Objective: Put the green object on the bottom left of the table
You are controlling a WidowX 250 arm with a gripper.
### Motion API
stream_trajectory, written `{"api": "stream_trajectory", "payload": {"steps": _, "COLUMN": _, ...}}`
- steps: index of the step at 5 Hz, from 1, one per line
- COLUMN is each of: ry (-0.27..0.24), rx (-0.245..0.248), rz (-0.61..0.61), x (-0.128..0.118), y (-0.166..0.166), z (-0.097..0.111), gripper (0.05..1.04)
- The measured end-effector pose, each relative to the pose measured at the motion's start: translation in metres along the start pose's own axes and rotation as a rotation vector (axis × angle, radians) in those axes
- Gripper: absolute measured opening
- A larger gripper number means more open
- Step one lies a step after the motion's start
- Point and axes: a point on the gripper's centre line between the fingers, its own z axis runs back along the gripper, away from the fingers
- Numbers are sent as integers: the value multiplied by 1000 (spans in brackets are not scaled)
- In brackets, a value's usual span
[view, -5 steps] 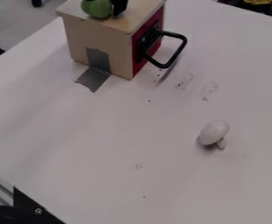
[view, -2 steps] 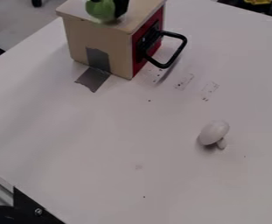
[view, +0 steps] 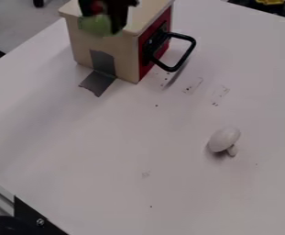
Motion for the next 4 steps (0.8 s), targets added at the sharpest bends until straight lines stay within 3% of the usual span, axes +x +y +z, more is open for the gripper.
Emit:
{"api": "stream_trajectory", "payload": {"steps": 2, "ry": -60, "rx": 50, "rz": -3, "x": -44, "y": -11, "z": -21, "gripper": 574}}
{"api": "stream_trajectory", "payload": {"steps": 3, "ry": -80, "rx": 72, "rz": -8, "x": -43, "y": -10, "z": -25, "gripper": 630}}
{"api": "stream_trajectory", "payload": {"steps": 4, "ry": -86, "rx": 67, "rz": -10, "x": -43, "y": -11, "z": -27, "gripper": 930}}
